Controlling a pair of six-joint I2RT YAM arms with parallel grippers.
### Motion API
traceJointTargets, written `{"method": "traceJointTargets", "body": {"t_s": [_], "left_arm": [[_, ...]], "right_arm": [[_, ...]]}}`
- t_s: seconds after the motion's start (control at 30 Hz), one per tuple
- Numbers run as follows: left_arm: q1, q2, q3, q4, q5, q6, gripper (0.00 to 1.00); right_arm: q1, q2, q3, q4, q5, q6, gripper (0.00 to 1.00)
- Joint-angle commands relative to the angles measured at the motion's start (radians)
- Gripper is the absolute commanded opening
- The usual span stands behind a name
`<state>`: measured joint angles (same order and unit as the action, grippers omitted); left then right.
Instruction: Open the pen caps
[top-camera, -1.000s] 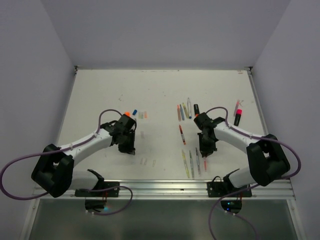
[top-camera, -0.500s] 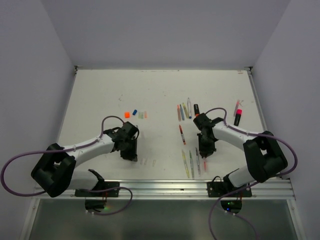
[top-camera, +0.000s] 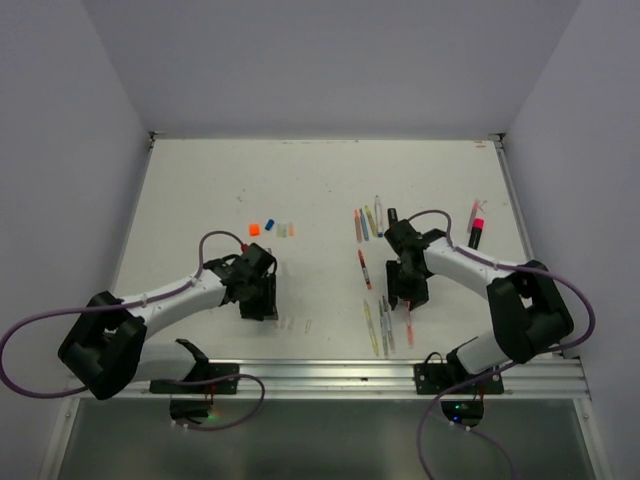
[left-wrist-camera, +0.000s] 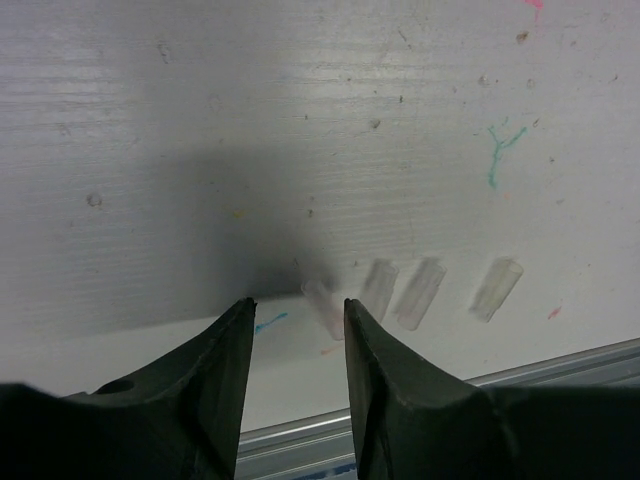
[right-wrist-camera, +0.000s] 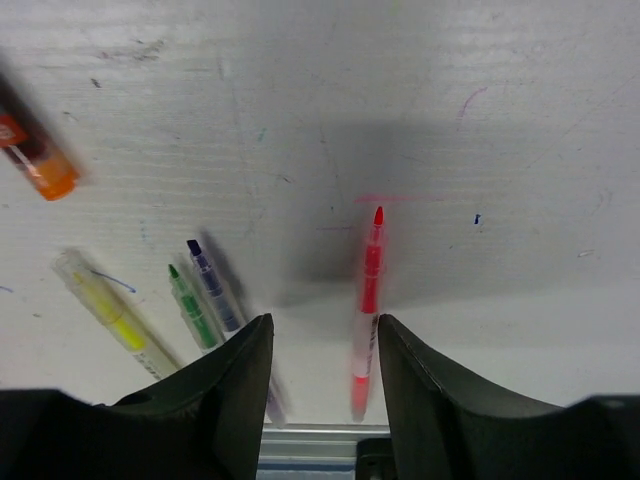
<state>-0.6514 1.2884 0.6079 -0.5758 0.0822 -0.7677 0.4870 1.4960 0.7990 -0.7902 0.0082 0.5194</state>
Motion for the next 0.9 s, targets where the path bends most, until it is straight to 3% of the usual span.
{"method": "traceJointTargets", "body": {"t_s": [0.0,0.2,0.33,0.53,0.87], "left_arm": [[-0.004,-0.052,0.059,-0.053,-0.111,-0.001,0.45],[-0.004,-0.075,0.254,-0.154,-0.191,0.067,0.5],[-0.004,-0.069,0.337,-0.107,-0.17,0.114,0.51],[-0.004,-0.04,0.374,0.025,-0.104,0.177,0.51],[-0.002,-0.04,0.357,0.079,-0.045,0.222,0.51]], "right_arm": [[-0.001,-0.042,0.123,-0.045,0.015,-0.015,0.51],[-0.068,0.006,0.396,-0.19,0.065,-0.039,0.56],[-0.261,0.096,0.526,-0.195,0.067,-0.059,0.54],[-0.458,0.26,0.682,-0.112,0.15,-0.081,0.52],[-0.562,0.558,0.969,-0.041,0.271,-0.104,0.5]]}}
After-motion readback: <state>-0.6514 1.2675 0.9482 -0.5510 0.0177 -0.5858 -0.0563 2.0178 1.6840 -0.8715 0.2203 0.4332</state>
